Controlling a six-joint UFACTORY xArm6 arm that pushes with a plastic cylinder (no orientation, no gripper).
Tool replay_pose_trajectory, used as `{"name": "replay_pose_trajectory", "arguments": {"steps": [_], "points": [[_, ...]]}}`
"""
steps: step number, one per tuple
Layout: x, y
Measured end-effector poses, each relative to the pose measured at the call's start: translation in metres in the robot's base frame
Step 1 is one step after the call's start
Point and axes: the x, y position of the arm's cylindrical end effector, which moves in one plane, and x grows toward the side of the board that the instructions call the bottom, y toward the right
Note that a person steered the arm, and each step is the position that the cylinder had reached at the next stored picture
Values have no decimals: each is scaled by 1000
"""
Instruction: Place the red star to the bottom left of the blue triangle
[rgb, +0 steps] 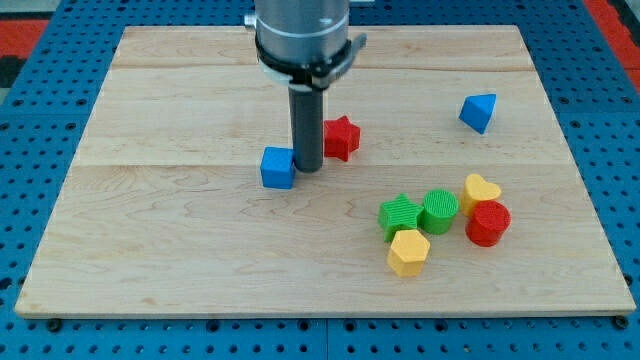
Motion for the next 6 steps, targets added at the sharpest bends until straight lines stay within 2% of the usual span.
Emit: {"name": "replay_pose_trajectory", "arguments": {"steps": [1,4,5,6], "points": [[-13,2],[-21,128],[-21,134],[-21,163]]}}
